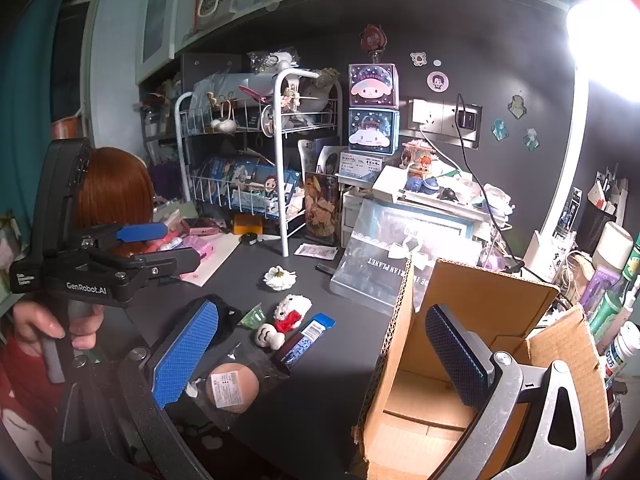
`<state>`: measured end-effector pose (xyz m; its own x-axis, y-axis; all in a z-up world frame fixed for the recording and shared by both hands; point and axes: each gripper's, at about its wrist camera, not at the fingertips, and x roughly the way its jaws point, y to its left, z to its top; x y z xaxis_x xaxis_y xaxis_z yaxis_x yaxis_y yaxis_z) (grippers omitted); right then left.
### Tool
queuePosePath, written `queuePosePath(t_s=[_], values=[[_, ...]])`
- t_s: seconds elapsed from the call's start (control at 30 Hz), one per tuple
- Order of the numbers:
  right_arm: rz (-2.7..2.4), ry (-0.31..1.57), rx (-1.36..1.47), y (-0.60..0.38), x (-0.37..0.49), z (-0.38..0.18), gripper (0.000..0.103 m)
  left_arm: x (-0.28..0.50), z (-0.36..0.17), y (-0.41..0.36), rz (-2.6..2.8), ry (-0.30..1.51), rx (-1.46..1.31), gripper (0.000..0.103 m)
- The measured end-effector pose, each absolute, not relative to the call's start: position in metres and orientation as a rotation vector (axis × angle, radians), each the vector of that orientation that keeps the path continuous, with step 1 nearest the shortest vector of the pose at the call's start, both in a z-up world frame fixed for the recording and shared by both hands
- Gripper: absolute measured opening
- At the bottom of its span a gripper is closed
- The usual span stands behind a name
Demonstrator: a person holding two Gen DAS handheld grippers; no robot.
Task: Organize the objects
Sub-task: 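Move the right gripper toward the black fuzzy cat plush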
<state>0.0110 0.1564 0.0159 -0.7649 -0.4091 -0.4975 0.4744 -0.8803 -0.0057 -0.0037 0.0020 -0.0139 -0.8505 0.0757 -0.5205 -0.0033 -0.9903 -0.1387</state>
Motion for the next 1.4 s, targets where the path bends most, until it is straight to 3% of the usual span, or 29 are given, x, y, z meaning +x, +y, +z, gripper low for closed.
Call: queuePosePath(t_s=[0.97,1.4], values=[[-2.559,0.210,0.659,0.153,0.017,0.016,0.103,-0.004,-0.015,0.003,2.967,-0.204,-0.864,0.102],[-2.294,0.327,0.717,0.057,0.012,-0.008,0.103,-0.006,-0.042,-0.065,2.981,-0.285,-0.924,0.102]])
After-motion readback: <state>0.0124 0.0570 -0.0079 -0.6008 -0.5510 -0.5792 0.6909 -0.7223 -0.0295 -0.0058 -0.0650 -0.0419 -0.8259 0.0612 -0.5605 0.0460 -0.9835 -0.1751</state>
